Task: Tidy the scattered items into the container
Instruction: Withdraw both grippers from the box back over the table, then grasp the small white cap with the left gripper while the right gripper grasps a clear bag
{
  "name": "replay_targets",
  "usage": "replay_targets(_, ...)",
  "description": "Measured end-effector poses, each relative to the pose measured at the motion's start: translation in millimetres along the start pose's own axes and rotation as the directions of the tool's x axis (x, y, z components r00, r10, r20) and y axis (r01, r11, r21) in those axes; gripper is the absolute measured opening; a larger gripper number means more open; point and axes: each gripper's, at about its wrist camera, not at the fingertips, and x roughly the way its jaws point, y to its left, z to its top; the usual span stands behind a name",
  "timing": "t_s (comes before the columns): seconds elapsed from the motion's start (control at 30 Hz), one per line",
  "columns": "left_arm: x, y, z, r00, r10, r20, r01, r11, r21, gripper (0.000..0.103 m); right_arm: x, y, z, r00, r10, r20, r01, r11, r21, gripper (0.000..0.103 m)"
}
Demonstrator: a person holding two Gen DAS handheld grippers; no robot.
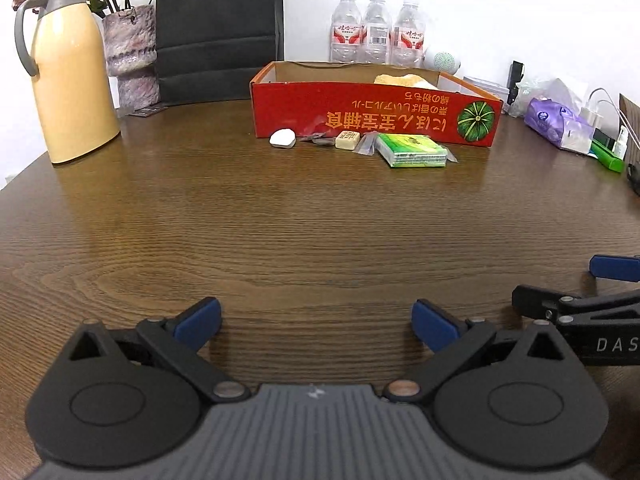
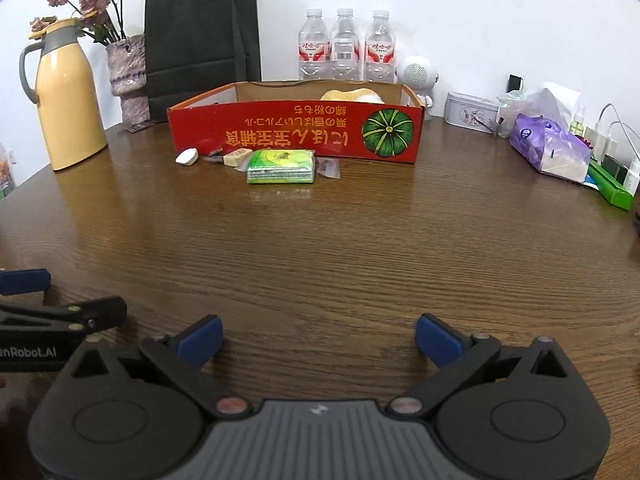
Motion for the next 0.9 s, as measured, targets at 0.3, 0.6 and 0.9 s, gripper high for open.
replay_targets(0.3, 0, 0, 0, 1.0, 0.0, 0.001, 0.0, 1.0, -0.001, 0.103, 1, 0, 0, 1.0, 0.002, 0.0, -0.002, 1.0, 0.001, 0.103)
replay_targets(0.6, 28, 53, 78, 0.988, -0.046, 0.147, 0.051, 0.998, -0.03, 0.103, 27, -39, 57, 0.998, -0.022, 0.067, 0.022, 1.0, -0.001, 0.079)
replay_targets(0.9, 128, 66, 151, 0.978, -0.157, 0.135, 0.137, 0.979, 0.148, 0.088, 133, -46, 130, 0.998, 0.05, 0.039, -0.049, 0.998, -0.026, 0.048)
